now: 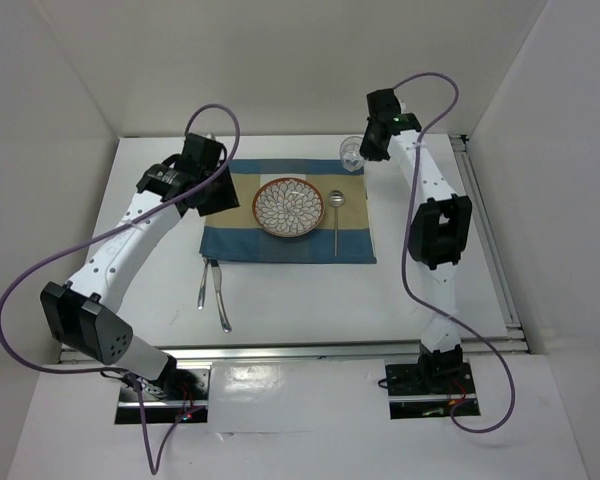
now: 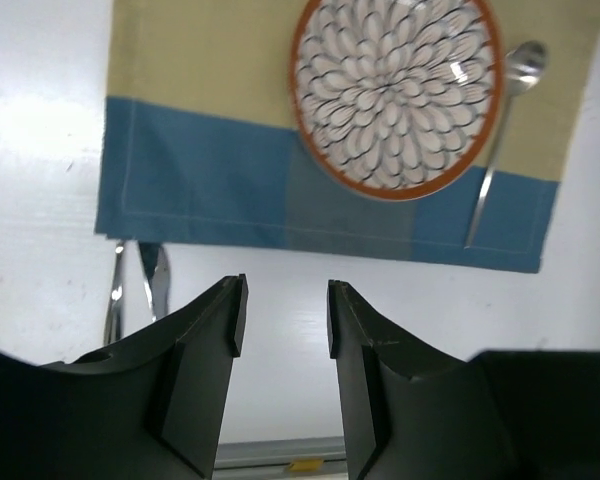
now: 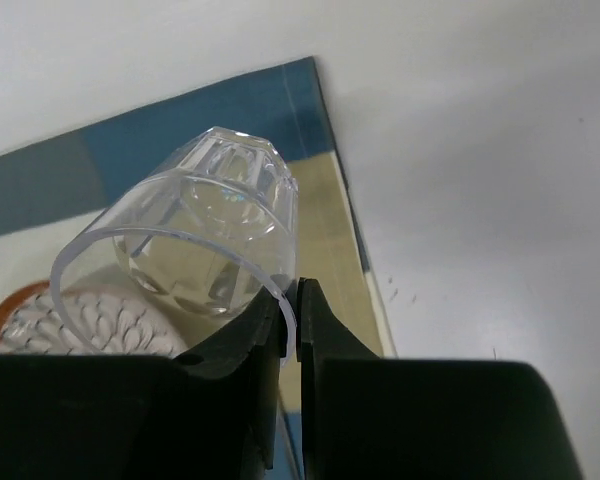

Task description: Set the dinner table for one person

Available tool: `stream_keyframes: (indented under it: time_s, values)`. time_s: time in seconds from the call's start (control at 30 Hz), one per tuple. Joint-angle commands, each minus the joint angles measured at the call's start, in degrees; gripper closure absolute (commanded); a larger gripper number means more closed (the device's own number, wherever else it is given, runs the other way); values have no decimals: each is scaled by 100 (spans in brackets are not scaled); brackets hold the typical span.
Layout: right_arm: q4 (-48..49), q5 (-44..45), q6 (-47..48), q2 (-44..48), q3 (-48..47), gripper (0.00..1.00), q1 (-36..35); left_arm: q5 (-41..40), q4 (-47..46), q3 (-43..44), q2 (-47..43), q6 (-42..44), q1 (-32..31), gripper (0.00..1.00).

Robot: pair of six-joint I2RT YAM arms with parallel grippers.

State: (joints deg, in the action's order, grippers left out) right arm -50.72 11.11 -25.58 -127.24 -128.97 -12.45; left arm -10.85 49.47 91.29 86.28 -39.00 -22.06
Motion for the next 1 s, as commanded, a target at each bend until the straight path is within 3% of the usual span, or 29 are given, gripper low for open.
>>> stream_keyframes:
  time_s: [0.0, 0.17, 0.73, 0.77, 0.8, 0.83, 0.87, 0.97]
  values:
    - [184, 48, 177, -502, -718, 100, 145, 92, 54, -444, -313, 25, 132, 45]
    - [984, -549, 177, -827, -401, 100, 401, 198, -69, -866, -314, 24, 194, 45]
    - [1152, -821, 177, -1505, -489, 100, 278, -13, 71, -1561, -217, -177, 246, 41]
    - [1152, -821, 177, -1505, -489, 94, 278, -13, 19, -1648, -217, -178, 246, 40]
    - [1152, -874, 177, -1505, -489, 82, 226, 47, -51, -1884, -269, -178, 246, 29]
    - [1100, -874, 177, -1505, -489, 68, 225, 100, -121, -2017, -270, -273, 246, 25]
    - [1099, -874, 177, -1427, -489, 42, 225, 101, -244, -2166, -331, -335, 246, 20]
    - [1170, -874, 177, -1163, -489, 17, 172, 241, -377, -2659, -393, -467, 307, 14]
